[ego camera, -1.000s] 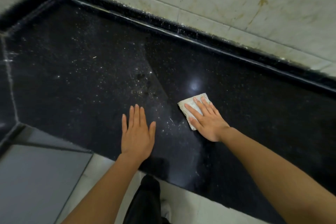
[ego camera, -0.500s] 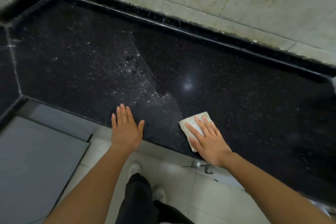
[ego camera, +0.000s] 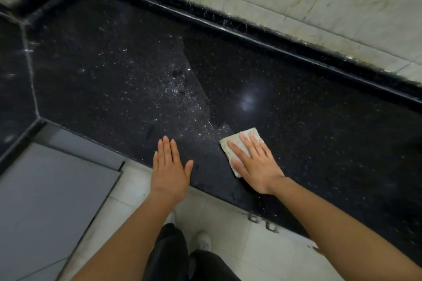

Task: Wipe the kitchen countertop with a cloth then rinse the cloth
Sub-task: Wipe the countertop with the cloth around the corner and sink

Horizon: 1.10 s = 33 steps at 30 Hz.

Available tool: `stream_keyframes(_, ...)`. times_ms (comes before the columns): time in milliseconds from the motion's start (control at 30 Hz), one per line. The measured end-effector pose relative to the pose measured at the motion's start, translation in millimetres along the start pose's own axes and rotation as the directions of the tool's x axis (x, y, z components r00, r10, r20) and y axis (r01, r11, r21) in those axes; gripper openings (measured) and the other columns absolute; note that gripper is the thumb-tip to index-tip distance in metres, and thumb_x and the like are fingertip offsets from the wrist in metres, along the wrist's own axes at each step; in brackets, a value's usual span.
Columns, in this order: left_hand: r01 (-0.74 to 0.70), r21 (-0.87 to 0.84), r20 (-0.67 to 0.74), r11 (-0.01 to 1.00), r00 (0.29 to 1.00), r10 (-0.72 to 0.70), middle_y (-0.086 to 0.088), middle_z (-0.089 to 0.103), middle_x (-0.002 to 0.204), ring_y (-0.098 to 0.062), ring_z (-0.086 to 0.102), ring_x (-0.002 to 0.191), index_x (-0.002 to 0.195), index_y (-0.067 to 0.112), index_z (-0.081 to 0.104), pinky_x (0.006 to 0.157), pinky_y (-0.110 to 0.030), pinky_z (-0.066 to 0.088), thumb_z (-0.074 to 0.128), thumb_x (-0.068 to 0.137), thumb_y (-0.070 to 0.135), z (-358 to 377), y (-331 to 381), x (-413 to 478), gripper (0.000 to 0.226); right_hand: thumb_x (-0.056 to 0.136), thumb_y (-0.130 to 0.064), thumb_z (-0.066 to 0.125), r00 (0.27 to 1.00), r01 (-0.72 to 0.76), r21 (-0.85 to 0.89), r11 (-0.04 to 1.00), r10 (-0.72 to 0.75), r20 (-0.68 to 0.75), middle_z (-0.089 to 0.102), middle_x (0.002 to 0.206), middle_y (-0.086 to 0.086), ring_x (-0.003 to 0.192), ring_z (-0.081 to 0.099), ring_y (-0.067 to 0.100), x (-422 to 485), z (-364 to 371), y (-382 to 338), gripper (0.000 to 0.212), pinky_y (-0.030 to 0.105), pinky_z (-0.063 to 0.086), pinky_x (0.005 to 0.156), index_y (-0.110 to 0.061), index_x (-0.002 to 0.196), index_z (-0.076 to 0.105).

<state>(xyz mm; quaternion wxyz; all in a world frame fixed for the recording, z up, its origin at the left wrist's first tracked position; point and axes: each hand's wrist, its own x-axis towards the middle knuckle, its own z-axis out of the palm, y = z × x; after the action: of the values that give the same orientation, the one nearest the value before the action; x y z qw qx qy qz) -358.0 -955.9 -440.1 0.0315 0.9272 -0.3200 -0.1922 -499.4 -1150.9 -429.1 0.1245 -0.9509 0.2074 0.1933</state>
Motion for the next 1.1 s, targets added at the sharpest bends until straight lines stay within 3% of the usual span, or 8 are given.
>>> stream_keyframes(167,0.002,-0.003,-0.038,1.0,0.999,-0.002,-0.013,-0.031,0.147,-0.022,-0.029,0.135,0.141,0.004,-0.023,0.112,-0.035,-0.015,-0.017,0.082,0.058,3.1,-0.6,1.1,0.08,0.099,-0.054,0.007,1.0,-0.024,-0.015,1.0,0.024,-0.013,-0.018,0.161,0.001,0.144,-0.026,0.02,56.4,-24.7,-8.0,0.054,0.037,-0.016,0.115,-0.043,0.15,-0.011)
stream_keyframes(333,0.021,0.035,0.028,0.999,0.999,-0.022,-0.017,-0.031,0.15,-0.026,-0.029,0.138,0.143,0.001,-0.023,0.113,-0.037,-0.014,0.006,0.096,0.05,-2.6,2.7,3.4,0.074,0.1,-0.053,0.007,0.991,-0.133,0.045,0.99,0.132,0.025,-0.025,0.159,0.002,0.143,-0.028,0.022,115.8,-48.6,-22.7,0.056,0.04,-0.018,0.115,-0.039,0.15,-0.014)
stream_keyframes(500,0.021,0.059,0.058,0.998,0.998,-0.024,-0.015,-0.038,0.141,-0.029,-0.025,0.141,0.139,0.001,-0.027,0.112,-0.037,-0.016,0.006,0.097,0.049,-5.7,3.7,3.7,0.072,0.1,-0.052,0.007,0.983,-0.181,0.101,0.978,0.177,0.055,-0.027,0.158,0.003,0.142,-0.03,0.024,135.7,-56.9,-32.5,0.056,0.041,-0.021,0.112,-0.038,0.15,-0.015)
stream_keyframes(767,0.018,0.073,0.134,0.997,0.991,-0.028,-0.019,-0.027,0.152,-0.03,-0.023,0.142,0.143,-0.001,-0.022,0.114,-0.038,-0.013,0.009,0.099,0.047,-12.6,5.8,3.1,0.072,0.1,-0.055,0.008,0.999,-0.049,0.04,0.998,0.048,0.026,-0.021,0.16,0.002,0.143,-0.028,0.021,56.1,-25.7,-24.2,0.056,0.039,-0.017,0.116,-0.041,0.15,-0.014)
stream_keyframes(1100,0.007,0.078,0.145,0.997,0.989,-0.019,-0.02,-0.024,0.154,-0.03,-0.02,0.143,0.145,-0.002,-0.018,0.116,-0.039,-0.009,0.011,0.099,0.047,-13.4,5.1,2.5,0.073,0.1,-0.054,0.009,0.974,-0.223,0.048,0.974,0.221,0.045,-0.024,0.159,-0.004,0.142,-0.03,0.016,-62.8,16.1,30.6,0.054,0.035,-0.016,0.115,-0.045,0.147,-0.017)
